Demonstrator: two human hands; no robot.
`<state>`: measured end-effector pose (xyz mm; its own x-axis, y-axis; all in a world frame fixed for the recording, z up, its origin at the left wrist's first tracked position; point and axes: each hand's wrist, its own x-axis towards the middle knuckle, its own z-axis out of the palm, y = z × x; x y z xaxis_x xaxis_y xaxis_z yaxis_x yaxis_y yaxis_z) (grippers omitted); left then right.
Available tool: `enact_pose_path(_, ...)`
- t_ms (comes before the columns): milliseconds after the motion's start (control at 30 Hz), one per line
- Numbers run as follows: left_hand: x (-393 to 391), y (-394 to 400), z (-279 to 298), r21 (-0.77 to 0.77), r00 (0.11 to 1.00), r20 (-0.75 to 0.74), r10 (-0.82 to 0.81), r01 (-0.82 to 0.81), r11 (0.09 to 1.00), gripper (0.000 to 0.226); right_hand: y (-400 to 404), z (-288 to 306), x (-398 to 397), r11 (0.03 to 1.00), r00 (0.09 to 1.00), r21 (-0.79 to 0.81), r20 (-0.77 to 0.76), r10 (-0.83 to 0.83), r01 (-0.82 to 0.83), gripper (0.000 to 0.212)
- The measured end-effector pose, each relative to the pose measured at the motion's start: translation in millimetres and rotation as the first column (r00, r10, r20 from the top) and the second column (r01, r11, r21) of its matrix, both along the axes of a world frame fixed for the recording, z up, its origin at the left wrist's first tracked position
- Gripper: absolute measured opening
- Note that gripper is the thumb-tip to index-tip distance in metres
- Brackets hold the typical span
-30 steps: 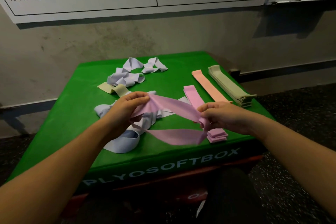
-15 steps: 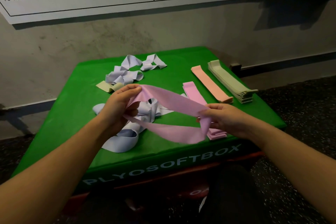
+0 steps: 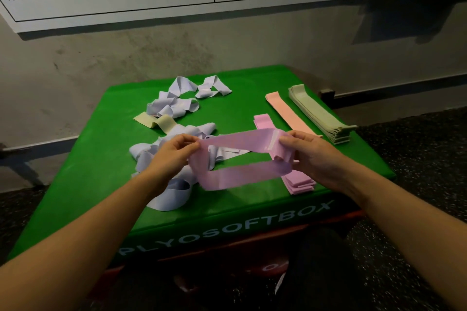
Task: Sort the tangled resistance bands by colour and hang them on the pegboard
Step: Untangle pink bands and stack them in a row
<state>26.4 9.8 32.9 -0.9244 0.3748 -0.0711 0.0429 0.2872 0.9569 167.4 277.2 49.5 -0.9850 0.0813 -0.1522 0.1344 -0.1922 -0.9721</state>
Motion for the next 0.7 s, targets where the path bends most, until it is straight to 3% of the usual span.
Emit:
enact_pose_path(133,9.0,18.7,1.4,-0.097,0.972,-0.208,-0.111,0.093,0.991,0.018,-12.3,7.9,-7.6,0.995,0.998,0.093,-0.058,-0.025,0.03,0.019)
enact_pose_path(200,18.7,28.2,6.5,-0.041,0.928,-0.342,-0.146,0.14,0.989,0.02,-17.5,12.2,-11.7,0.99,0.997,0.139,-0.072,-0.018,0.028,0.025)
enact_pose_path(367,52.0,48.3,18.6,0.108,0.863,-0.449,-0.233,0.311,0.944,0.033,-29.7,18.8,-18.0,0.988,0.997,0.151,-0.068,-0.025,0.035,0.029)
enact_pose_path(433,57.2,50.8,16.6,0.109,0.847,-0.473,-0.244,0.331,0.937,0.036,-33.7,19.8,-19.3,0.991,0.997,0.131,-0.071,-0.023,0.033,0.025)
enact_pose_path(533,59.5,53.5,12.8,0.139,0.859,-0.482,-0.171,0.268,0.953,0.02,-38.9,21.3,-19.3,0.996,0.996,0.079,-0.078,-0.034,0.04,0.015)
enact_pose_path(700,62.6,52.7,22.5,0.22,0.934,-0.341,-0.105,0.188,0.957,0.01,-39.7,23.2,-16.5,0.996,0.993,-0.002,-0.07,-0.09,0.09,0.009)
